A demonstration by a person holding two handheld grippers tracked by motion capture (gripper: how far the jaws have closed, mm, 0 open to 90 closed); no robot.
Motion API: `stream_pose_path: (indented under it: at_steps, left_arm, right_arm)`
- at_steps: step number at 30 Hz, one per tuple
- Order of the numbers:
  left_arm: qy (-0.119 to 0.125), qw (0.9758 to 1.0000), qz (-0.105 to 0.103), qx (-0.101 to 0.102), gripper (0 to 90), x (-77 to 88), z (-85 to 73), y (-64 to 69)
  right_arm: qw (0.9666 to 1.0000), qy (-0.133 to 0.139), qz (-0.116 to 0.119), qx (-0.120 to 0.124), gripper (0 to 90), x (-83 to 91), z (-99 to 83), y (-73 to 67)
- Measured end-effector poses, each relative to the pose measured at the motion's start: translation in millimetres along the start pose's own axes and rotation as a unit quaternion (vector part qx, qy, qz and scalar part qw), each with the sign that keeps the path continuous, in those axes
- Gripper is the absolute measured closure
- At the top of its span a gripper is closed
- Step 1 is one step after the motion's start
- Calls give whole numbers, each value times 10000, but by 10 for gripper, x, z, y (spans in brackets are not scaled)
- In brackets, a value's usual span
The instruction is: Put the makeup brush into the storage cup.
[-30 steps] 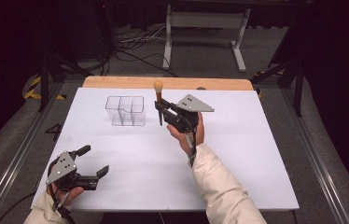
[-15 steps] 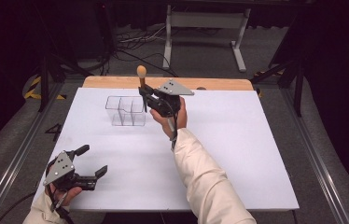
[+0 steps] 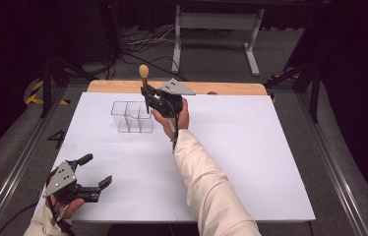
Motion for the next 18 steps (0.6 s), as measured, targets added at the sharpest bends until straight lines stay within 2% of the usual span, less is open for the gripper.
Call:
stream_pose_path:
  at_steps: [2, 10, 18]
  left_arm:
    - [-6, 10000, -12, 2, 44, -2, 0, 11]
    - [-26, 10000, -33, -16, 47, 17, -4, 24]
    - [-82, 10000, -32, -36, 55, 18, -14, 25]
  right_arm:
    - [10000, -13, -65, 54, 788, -38, -16, 2]
    - [9997, -92, -207, -15, 788, -154, -105, 44]
    - [9991, -214, -371, 78, 787, -247, -203, 50]
Point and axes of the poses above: each handheld gripper's, and its own axes: x roughly backward along the jaws, z roughly out of its top, y roughly to its right, the point moved 5 cm from there along -x, roughly forward along the jaws, and after that the axes turned 8 degrees about -z, right-handed, at the moved point
